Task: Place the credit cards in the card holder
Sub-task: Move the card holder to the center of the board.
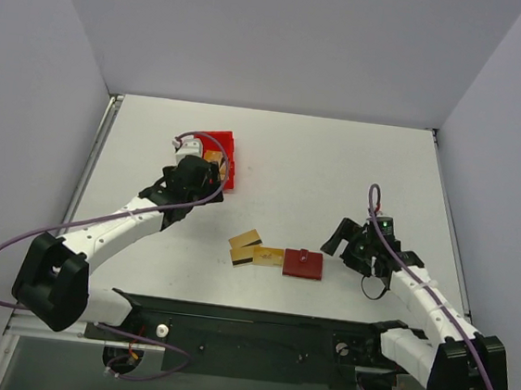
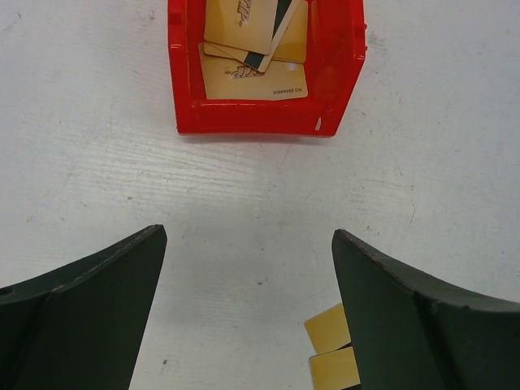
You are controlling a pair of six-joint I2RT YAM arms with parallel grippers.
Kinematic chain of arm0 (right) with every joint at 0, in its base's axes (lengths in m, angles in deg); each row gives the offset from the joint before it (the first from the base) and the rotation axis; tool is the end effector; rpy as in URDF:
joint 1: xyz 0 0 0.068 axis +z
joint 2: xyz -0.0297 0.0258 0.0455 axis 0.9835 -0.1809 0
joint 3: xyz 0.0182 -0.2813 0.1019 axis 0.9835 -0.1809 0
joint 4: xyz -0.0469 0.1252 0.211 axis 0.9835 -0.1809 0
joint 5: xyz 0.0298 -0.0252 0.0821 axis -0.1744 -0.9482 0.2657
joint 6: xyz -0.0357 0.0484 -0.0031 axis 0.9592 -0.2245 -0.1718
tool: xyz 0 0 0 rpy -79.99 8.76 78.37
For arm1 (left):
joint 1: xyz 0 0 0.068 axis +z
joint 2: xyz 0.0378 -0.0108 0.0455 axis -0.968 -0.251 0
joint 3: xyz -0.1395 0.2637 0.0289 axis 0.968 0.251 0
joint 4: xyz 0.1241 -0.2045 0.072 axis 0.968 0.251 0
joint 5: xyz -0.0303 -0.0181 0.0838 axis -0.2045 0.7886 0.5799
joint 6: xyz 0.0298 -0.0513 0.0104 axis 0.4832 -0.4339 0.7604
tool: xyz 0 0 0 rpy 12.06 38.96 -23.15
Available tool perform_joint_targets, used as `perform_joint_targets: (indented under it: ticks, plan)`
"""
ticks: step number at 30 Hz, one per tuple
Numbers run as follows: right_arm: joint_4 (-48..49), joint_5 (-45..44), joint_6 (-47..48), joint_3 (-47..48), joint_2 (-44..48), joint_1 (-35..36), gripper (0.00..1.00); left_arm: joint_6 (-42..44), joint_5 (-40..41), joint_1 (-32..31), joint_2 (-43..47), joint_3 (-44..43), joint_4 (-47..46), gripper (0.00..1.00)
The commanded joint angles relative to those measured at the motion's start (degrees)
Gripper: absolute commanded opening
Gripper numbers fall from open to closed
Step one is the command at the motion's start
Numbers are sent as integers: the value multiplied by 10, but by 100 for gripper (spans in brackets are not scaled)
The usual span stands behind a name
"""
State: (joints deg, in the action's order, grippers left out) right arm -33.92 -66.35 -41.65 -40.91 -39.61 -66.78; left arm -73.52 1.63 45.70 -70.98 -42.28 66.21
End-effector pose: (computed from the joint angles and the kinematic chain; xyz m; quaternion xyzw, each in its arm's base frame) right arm 0.1844 0.0525 0.2128 0.1239 0.8923 0.2668 0.3424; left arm 0.2480 -0.1221 0.2759 -0.1020 0.8879 -0.0593 0.4446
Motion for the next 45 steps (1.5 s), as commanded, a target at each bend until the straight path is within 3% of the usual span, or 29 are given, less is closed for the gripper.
perform_joint_targets:
  ticks: [1, 11, 23, 27, 36, 41, 45]
  plan:
    - [4, 53, -11, -32, 27, 1, 82, 12, -6, -9, -11, -29, -29, 95]
    - [100, 133, -6, -71, -59, 0, 66, 12, -11, -24, -31, -37, -36, 94]
    - [134, 132, -16, -78, -89, 5, 52, 18, -15, -28, -58, -51, -41, 94]
    - [134, 143, -11, -71, -107, 7, 35, 15, -23, -28, -65, -50, -50, 94]
    - [135, 153, -11, -61, -138, 14, 19, 12, -9, -28, -55, -43, -54, 94]
    - [136, 155, -11, -59, -140, 18, 1, 13, -6, -28, -50, -43, -51, 94]
    - [150, 163, -14, -68, -104, 17, 0, 14, 8, -28, -45, -43, -50, 94]
